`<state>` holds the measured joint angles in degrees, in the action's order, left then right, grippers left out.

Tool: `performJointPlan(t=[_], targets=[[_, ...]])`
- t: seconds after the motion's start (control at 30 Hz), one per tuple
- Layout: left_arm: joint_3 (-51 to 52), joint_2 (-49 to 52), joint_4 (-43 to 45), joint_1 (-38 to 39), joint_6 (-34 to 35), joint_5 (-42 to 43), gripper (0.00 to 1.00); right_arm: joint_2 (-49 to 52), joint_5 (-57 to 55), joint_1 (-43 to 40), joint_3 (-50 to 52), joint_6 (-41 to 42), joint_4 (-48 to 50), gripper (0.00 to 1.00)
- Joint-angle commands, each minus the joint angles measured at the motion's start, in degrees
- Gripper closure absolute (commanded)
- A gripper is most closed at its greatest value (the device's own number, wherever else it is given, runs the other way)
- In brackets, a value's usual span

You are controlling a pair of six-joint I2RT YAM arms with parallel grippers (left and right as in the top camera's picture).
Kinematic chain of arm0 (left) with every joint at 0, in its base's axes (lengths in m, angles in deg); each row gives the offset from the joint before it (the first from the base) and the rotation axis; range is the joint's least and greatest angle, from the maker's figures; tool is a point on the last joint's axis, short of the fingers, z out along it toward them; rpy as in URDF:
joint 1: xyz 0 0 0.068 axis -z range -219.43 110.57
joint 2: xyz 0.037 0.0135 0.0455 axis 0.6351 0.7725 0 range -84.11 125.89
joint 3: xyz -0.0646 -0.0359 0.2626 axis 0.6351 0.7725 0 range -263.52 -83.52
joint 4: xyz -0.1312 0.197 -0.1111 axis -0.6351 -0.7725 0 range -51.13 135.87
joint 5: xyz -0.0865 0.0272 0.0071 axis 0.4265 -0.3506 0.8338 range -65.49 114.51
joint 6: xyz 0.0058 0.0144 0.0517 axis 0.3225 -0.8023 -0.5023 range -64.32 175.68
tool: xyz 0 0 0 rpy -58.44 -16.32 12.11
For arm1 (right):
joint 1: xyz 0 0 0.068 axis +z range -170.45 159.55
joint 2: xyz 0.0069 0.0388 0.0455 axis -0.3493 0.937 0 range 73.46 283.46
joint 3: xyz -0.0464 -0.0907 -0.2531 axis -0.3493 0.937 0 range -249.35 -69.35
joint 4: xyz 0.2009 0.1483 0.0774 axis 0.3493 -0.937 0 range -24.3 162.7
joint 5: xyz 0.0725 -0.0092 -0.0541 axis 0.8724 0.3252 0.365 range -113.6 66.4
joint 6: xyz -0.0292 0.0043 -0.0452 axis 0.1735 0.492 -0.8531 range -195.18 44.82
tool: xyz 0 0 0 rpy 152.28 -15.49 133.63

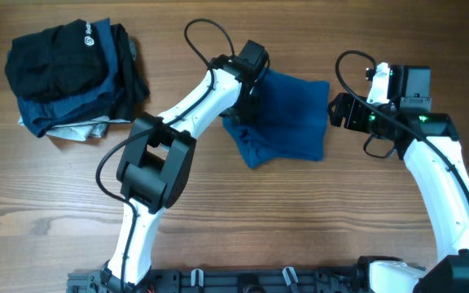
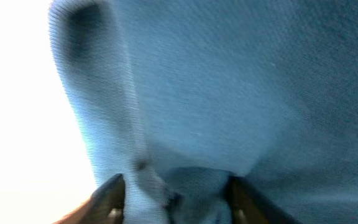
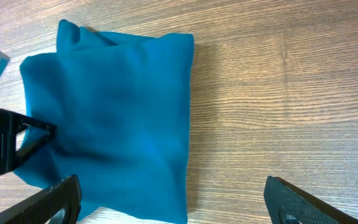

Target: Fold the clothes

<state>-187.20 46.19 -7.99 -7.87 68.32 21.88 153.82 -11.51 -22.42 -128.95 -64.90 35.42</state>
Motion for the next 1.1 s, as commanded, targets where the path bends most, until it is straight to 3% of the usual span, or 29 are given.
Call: performJointPlan(t=[0.0, 0.23, 0.43, 0.5, 0.57, 0.7, 0.77, 0.9, 1.07], targets=[[-1.6, -1.3, -0.3, -0.3, -1.3, -11.8, 0.04, 0.4, -1.4, 0.1, 0.4, 0.3, 0.1, 0.04], [2.5, 1.7, 0.5, -0.3, -0.5, -5.9, 0.04, 0.4, -1.6, 0.1, 0.4, 0.3, -0.3, 0.04], [4.3, 3.1, 1.7, -0.5, 0.0, 1.7, 0.19, 0.4, -1.8, 0.1, 0.4, 0.2, -0.3, 0.04], [4.3, 3.6, 1.8, -0.4, 0.0, 2.4, 0.29, 0.4, -1.8, 0.1, 0.4, 0.3, -0.3, 0.04], [4.3, 3.7, 1.8, -0.5, 0.0, 2.4, 0.32, 0.4, -1.8, 0.1, 0.4, 0.3, -0.5, 0.04], [4.4, 3.7, 1.8, -0.6, 0.0, 2.4, 0.36, 0.4, -1.8, 0.1, 0.4, 0.3, -0.5, 0.0], [4.4, 3.8, 1.9, -0.6, 0.0, 2.2, 0.31, 0.4, -1.8, 0.1, 0.4, 0.3, -0.5, 0.01], [4.5, 3.8, 3.5, -0.7, 0.0, 1.5, 0.32, 0.4, -1.8, 0.1, 0.4, 0.3, -0.5, 0.01], [4.5, 3.8, 4.6, -0.6, 0.0, 1.6, 0.51, 0.4, -1.8, 0.1, 0.4, 0.3, -0.5, 0.01]])
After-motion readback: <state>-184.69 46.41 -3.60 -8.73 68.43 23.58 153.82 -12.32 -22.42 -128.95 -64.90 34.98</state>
